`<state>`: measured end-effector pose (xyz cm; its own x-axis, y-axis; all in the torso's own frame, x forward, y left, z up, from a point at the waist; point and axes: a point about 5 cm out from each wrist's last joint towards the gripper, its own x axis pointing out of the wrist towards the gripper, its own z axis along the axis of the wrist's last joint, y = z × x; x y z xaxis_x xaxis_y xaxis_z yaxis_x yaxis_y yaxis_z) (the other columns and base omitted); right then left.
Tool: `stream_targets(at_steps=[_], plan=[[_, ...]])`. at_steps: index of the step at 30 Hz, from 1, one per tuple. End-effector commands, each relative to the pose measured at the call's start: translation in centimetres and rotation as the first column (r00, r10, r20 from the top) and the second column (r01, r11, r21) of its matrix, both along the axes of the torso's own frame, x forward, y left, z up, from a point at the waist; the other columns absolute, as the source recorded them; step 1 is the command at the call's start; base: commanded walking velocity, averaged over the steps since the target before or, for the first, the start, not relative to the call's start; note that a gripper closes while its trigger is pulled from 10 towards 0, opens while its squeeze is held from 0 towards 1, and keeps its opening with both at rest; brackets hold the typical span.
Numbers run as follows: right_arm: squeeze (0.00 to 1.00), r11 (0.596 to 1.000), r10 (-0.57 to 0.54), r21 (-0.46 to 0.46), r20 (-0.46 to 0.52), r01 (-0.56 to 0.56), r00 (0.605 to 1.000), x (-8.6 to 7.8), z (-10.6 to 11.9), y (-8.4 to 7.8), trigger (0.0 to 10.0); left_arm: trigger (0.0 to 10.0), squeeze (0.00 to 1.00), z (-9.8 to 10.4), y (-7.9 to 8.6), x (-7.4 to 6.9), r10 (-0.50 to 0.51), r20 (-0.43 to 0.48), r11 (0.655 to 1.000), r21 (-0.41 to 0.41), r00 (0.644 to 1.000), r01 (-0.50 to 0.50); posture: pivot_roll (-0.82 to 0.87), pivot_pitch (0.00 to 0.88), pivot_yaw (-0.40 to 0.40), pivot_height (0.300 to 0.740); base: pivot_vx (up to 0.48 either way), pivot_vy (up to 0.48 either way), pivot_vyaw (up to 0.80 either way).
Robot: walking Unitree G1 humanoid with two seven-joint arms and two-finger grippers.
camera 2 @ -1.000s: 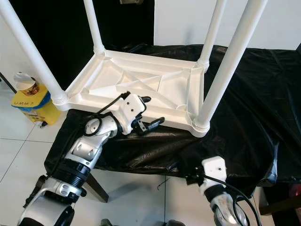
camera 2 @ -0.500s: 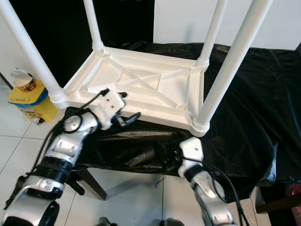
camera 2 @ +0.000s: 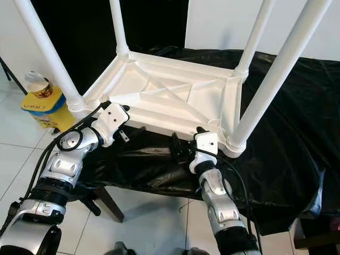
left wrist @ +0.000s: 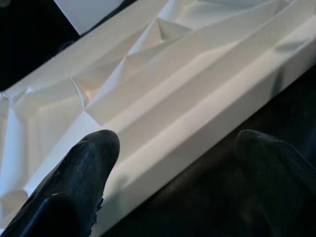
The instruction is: Building children table
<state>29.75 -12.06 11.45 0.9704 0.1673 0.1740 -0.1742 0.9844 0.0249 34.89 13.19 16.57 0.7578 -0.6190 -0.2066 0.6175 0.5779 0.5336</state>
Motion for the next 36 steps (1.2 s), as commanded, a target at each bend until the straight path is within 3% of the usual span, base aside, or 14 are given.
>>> stream_targets(at_steps=[1, 10, 13, 20, 21, 22, 28, 30, 33, 35, 36], plan=[[0.0, 0.995, -0.099, 0.007, -0.01, 0.099, 0.995, 0.7, -0.2, -0.5, 10.0, 10.0, 0.0, 0.5, 1.2, 1.2, 0.223, 0.105, 0.975, -0.03, 0.969, -0.221, 0.06, 0.058, -0.005, 0.74, 0.0, 0.0, 0.0], [0.0, 0.952, -0.306, 0.006, 0.023, 0.306, 0.952, 1.5, 0.1, -1.0, 10.0, 10.0, 0.0, 1.2, 0.7, 2.4, 0.166, 0.109, 0.984, 0.05, 0.98, -0.172, 0.05, 0.07, 0.045, 0.74, 0.0, 0.0, 0.0], [0.0, 0.907, -0.422, 0.007, 0.041, 0.422, 0.906, 1.3, 0.1, -2.4, 10.0, 10.0, 0.0, 1.5, -0.2, 2.6, 0.128, 0.109, 0.99, 0.051, 0.986, -0.134, 0.04, 0.074, 0.063, 0.74, 0.0, 0.0, 0.0], [0.0, 0.85, -0.527, 0.01, 0.052, 0.527, 0.848, 0.8, -0.2, -4.3, 10.0, 10.0, 0.0, 1.4, -2.0, 2.5, 0.066, 0.098, 0.997, 0.035, 0.993, -0.07, 0.02, 0.079, 0.086, 0.74, 0.0, 0.0, 0.0], [0.0, 0.835, -0.55, 0.008, 0.056, 0.55, 0.833, 0.7, -0.3, -4.8, 10.0, 10.0, 0.0, 1.4, -2.5, 2.4, 0.049, 0.097, 0.998, 0.032, 0.994, -0.052, 0.02, 0.079, 0.087, 0.74, 0.0, 0.0, 0.0], [0.0, 0.795, -0.605, 0.001, 0.064, 0.606, 0.794, 0.3, -0.4, -6.5, 10.0, 10.0, 0.0, 1.4, -3.9, 2.0, 0.001, 0.099, 1.0, 0.02, 0.995, -0.003, 0.02, 0.081, 0.096, 0.74, 0.0, 0.0, 0.0], [0.0, 0.742, -0.667, -0.02, 0.082, 0.67, 0.741, -0.1, -0.3, -9.0, 10.0, 10.0, 0.0, 1.3, -5.6, 1.4, -0.06, 0.101, 0.998, 0.007, 0.993, 0.059, 0.01, 0.084, 0.102, 0.74, 0.0, 0.0, 0.0], [0.0, 0.682, -0.72, -0.061, 0.118, 0.729, 0.684, -0.4, 0.0, -11.7, 10.0, 10.0, 0.0, 1.2, -7.5, 0.8, -0.11, 0.095, 0.993, -0.029, 0.989, 0.113, 0.01, 0.084, 0.098, 0.74, 0.0, 0.0, 0.0], [0.0, 0.67, -0.729, -0.07, 0.125, 0.739, 0.673, -0.5, 0.1, -12.4, 10.0, 10.0, 0.0, 1.1, -8.3, 0.5, -0.133, 0.095, 0.99, -0.035, 0.987, 0.137, 0.01, 0.085, 0.096, 0.74, 0.0, 0.0, 0.0], [0.0, 0.642, -0.749, -0.084, 0.14, 0.762, 0.647, -0.6, 0.3, -13.8, 10.0, 10.0, 0.0, 0.9, -10.0, -0.3, -0.18, 0.094, 0.982, -0.047, 0.979, 0.185, 0.01, 0.085, 0.094, 0.74, 0.0, 0.0, 0.0], [0.0, 0.61, -0.772, -0.093, 0.157, 0.787, 0.616, -0.7, 0.8, -15.4, 10.0, 10.0, 0.0, 0.8, -12.4, -1.8, -0.248, 0.095, 0.964, -0.079, 0.964, 0.256, 0.02, 0.086, 0.088, 0.74, 0.0, 0.0, 0.0]])
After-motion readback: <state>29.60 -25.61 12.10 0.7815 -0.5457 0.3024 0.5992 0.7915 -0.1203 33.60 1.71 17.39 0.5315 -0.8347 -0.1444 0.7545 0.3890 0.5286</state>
